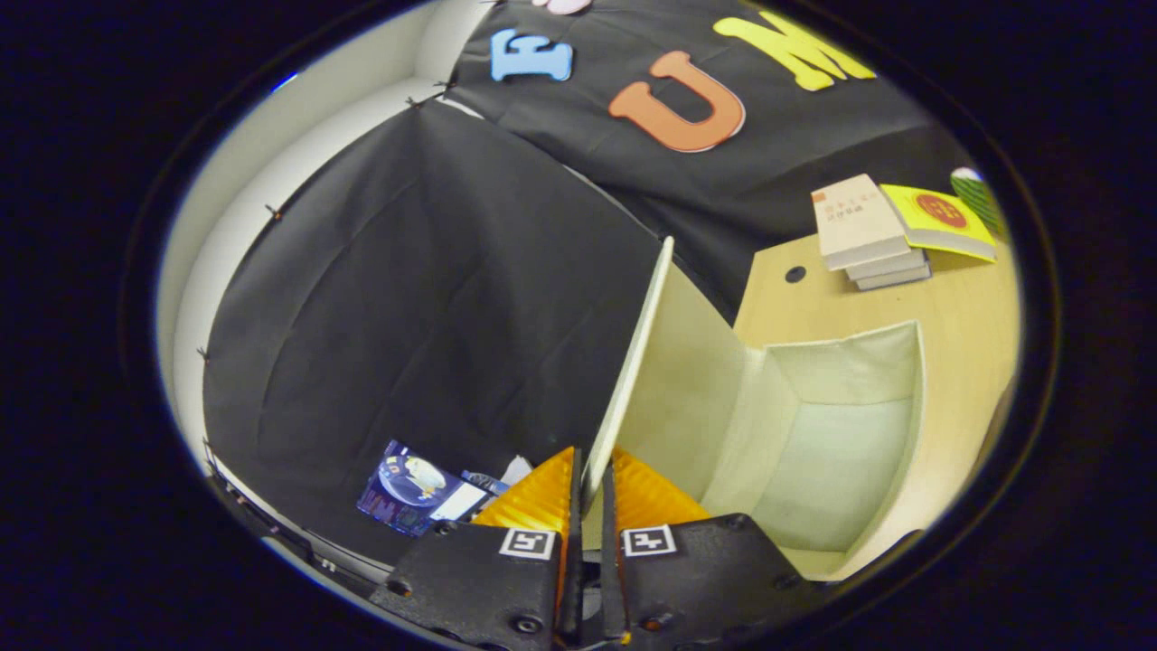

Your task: Open the storage box then place both shoes into the box .Put the left shoe in first, then the right shoe, with the right side of both shoes facing outward in a uniform manner.

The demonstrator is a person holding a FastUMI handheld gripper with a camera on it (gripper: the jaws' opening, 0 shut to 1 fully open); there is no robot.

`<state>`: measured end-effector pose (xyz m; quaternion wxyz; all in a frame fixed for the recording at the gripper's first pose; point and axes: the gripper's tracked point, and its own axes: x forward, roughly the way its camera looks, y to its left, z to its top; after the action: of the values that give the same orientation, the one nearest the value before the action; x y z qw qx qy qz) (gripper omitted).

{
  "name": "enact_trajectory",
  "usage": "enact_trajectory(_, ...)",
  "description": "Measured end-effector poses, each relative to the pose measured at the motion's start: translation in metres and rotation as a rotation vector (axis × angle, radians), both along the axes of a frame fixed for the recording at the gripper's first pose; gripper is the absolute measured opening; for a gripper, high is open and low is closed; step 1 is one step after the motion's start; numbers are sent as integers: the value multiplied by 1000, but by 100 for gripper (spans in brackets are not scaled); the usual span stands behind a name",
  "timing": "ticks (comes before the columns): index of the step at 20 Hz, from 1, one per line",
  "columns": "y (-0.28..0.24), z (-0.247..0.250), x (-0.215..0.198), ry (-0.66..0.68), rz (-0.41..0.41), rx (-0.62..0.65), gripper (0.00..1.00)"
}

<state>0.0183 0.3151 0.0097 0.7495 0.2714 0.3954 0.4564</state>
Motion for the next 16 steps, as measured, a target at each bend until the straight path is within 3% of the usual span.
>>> enact_trajectory(5,27,4,-16,-45,43,-13,25)
enact_trajectory(6,28,8,-14,-53,44,-10,41)
enact_trajectory(10,24,21,-9,-133,26,-20,73)
enact_trajectory(11,18,21,-8,-166,9,-32,79)
enact_trajectory(14,0,22,0,-260,-48,-82,84)
enact_trajectory(16,-16,21,3,-306,-77,-129,94)
